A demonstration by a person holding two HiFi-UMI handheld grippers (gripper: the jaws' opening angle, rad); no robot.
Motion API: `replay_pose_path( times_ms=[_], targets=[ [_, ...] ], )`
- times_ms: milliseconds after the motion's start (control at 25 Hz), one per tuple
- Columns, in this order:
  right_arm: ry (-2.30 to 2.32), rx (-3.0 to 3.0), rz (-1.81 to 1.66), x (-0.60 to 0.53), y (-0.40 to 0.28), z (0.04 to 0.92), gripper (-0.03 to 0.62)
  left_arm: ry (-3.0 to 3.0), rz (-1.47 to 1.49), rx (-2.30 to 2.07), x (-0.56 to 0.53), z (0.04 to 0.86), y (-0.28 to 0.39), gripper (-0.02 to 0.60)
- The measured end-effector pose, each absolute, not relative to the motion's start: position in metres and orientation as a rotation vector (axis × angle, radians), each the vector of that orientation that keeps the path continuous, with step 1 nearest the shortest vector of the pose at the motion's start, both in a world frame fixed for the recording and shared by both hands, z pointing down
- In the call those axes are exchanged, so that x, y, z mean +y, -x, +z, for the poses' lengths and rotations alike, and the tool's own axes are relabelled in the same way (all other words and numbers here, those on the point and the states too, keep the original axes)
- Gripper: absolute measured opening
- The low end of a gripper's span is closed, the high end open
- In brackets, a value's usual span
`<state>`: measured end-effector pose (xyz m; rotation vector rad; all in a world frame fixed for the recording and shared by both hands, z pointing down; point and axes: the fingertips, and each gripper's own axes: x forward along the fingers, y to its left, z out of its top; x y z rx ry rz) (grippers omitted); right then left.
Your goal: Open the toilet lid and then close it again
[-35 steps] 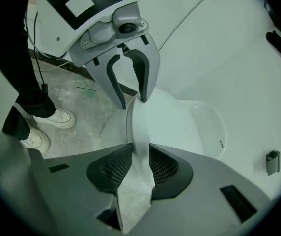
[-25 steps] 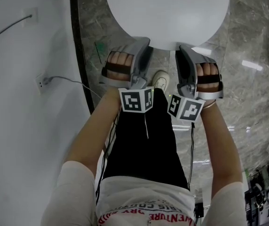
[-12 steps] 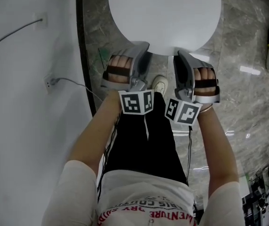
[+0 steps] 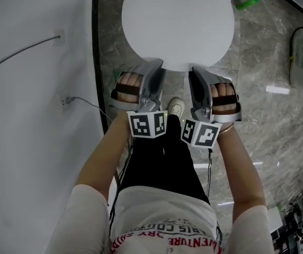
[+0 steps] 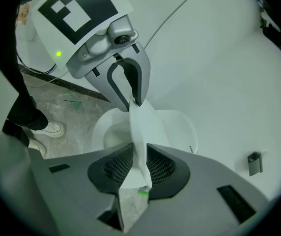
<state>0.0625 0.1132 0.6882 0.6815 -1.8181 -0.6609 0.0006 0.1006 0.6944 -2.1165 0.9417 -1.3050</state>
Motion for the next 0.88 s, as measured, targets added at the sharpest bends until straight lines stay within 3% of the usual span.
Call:
replay_pose_path(
  times_ms=[280, 880],
  targets=[
    [-0.700, -1.835, -0.698, 0.091, -0.061, 0.640, 0.043, 2.075, -1.269, 0.975, 0.077, 0.641, -0.001, 0.071],
    [-0.706, -1.851, -0.735, 0.021, -0.058, 0.547, 0.035, 2.100, -1.202, 1.070, 0.009, 0.547, 0.002, 0.055]
  ],
)
